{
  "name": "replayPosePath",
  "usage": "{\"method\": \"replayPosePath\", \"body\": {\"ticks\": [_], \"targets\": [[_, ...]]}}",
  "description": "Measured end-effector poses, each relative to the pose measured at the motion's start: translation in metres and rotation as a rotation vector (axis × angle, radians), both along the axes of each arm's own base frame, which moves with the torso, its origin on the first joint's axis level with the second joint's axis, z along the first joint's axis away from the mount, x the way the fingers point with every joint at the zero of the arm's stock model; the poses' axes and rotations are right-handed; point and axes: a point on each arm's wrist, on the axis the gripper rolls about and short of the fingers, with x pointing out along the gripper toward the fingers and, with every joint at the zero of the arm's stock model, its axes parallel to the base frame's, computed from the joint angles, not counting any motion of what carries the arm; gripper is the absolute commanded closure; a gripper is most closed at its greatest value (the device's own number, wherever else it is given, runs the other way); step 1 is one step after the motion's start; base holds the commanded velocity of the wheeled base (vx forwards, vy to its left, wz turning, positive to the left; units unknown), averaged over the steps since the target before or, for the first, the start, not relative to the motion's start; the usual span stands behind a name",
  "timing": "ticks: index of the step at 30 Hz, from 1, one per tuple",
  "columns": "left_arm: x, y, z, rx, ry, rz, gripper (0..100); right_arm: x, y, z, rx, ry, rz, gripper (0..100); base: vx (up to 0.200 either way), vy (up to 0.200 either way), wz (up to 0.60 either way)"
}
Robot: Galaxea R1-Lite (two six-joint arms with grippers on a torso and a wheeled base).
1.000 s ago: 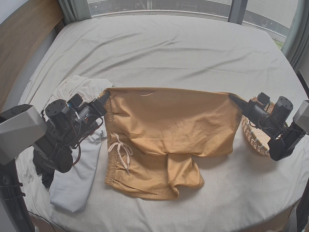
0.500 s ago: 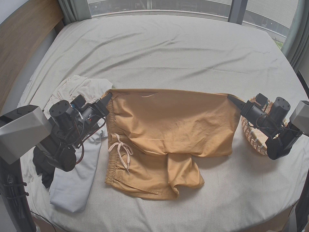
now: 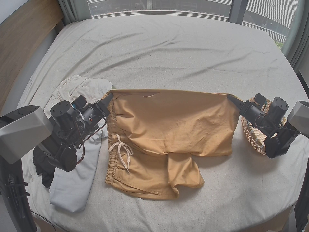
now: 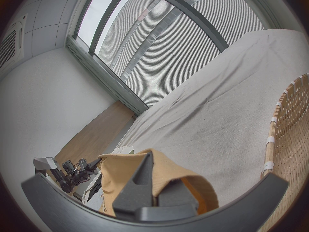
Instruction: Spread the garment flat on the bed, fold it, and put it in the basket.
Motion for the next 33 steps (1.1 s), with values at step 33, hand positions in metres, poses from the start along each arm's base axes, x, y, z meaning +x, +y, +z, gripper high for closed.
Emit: {"method": "replayPosePath", "body": {"ticks": [33], "targets": [[-0.091,0.018,0.000,0.060,0.174,-0.124,0,-0.104,0.031,-0.019,-0.197,0.131,0.092,0,0.000,0.000,0.00]]}}
